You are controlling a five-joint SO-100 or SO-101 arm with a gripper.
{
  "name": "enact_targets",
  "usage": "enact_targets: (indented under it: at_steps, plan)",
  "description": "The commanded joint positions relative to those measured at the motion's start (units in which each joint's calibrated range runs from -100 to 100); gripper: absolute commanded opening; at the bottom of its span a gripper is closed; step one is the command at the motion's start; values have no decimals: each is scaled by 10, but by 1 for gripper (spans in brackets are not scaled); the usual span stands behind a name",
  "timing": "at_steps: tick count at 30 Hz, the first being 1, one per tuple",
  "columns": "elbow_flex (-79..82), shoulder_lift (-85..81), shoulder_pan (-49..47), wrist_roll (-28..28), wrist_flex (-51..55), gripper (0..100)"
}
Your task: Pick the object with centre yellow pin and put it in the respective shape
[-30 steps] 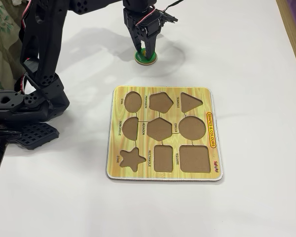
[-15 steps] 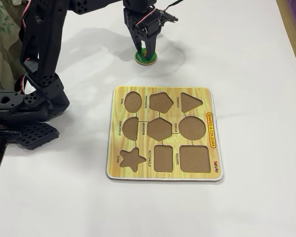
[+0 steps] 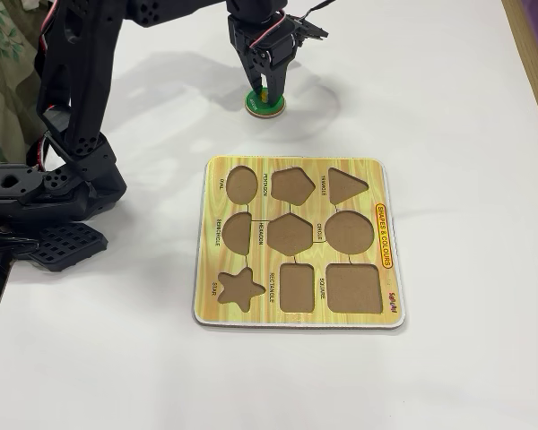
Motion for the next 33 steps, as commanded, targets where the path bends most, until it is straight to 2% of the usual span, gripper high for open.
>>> enact_targets:
  at_steps: [1, 6, 22, 33]
  plan:
    - [8, 3, -1, -4, 0, 10]
    - [9, 3, -1, -3, 2, 1]
    - [9, -4, 4, -1, 2, 1]
    - [-2, -51, 109, -3, -5, 1]
